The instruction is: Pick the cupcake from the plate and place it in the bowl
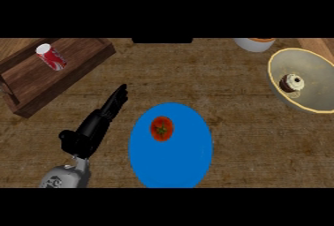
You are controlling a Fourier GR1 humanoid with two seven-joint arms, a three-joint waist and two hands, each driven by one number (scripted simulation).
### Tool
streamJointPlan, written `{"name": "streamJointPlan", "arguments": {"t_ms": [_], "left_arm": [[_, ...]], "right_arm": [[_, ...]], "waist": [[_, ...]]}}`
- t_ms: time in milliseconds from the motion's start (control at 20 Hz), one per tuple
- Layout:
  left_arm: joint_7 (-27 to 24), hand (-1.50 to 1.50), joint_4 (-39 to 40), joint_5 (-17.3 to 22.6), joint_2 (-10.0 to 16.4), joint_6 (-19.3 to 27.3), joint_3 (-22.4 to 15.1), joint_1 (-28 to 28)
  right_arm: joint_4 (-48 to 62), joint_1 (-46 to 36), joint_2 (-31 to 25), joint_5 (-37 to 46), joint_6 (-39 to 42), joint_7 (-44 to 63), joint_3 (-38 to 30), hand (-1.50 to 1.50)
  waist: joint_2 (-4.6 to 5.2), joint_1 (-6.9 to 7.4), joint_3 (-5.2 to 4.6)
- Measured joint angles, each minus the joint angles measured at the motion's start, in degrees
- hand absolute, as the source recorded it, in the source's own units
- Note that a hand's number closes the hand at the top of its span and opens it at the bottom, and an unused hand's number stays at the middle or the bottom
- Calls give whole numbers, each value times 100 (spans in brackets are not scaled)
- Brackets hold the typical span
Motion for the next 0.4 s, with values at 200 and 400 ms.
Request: {"name": "streamJointPlan", "arguments": {"t_ms": [200, 400], "left_arm": [[-128, 0, 60, -25, -12, -39, -2, 65], [-59, 0, -13, -78, -82, -2, -52, 55]], "right_arm": [[203, 623, -376, -431, 458, -619, -441, -150], [472, 1096, -709, -700, 1066, -1006, -675, -150]], "waist": [[5, -6, 3], [6, 15, 7]]}}
